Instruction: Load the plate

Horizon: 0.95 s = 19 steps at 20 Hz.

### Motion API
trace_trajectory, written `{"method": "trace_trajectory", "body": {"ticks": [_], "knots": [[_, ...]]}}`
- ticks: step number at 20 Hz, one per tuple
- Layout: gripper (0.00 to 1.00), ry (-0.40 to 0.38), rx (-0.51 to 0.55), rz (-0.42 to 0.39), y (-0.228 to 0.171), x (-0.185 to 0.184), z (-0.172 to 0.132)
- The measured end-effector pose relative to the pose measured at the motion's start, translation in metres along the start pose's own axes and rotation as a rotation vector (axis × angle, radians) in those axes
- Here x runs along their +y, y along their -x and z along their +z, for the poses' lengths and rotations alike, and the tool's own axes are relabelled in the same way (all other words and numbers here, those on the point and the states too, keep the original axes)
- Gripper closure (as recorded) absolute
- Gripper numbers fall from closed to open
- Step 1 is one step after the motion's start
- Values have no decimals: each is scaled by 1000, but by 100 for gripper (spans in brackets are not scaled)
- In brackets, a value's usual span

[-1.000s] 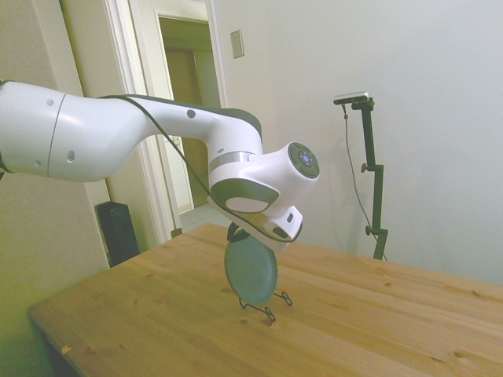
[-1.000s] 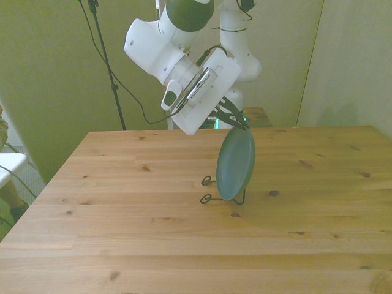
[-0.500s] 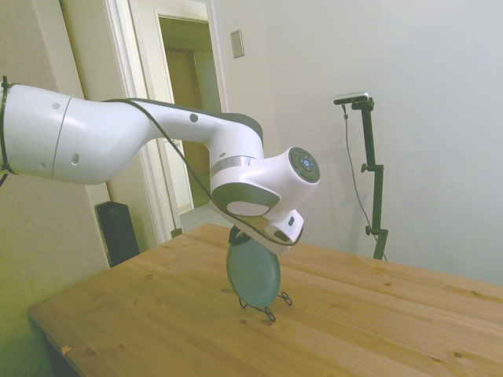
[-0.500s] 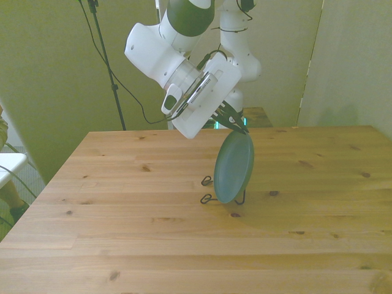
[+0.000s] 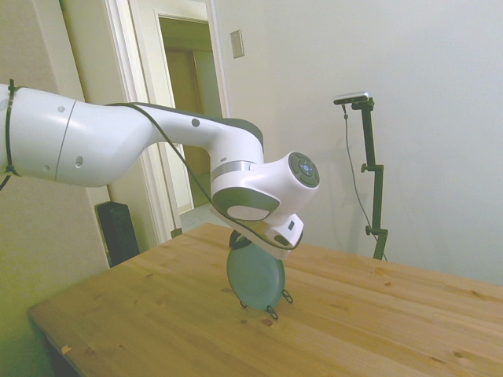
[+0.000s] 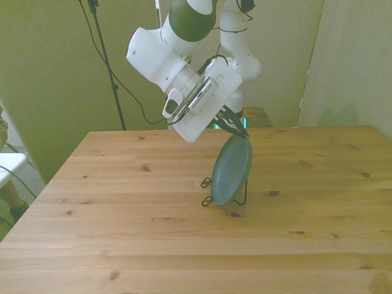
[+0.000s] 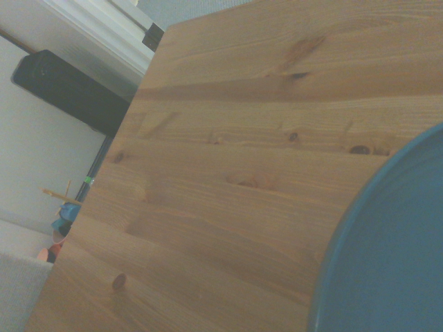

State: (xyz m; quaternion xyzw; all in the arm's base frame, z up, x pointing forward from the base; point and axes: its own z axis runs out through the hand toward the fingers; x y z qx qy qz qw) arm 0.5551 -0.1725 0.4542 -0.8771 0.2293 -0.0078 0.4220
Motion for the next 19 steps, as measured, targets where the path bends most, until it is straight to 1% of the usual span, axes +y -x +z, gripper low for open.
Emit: {"method": "trace_trajectory", "body": {"ticks": [7,10,14,19], "knots": [[0,4,-7,5,1,3,4],[0,3,1,-4,6,-1,-2],[0,-2,35,-36,28,-16,-26],[0,-28,173,-71,70,-30,-69]]}}
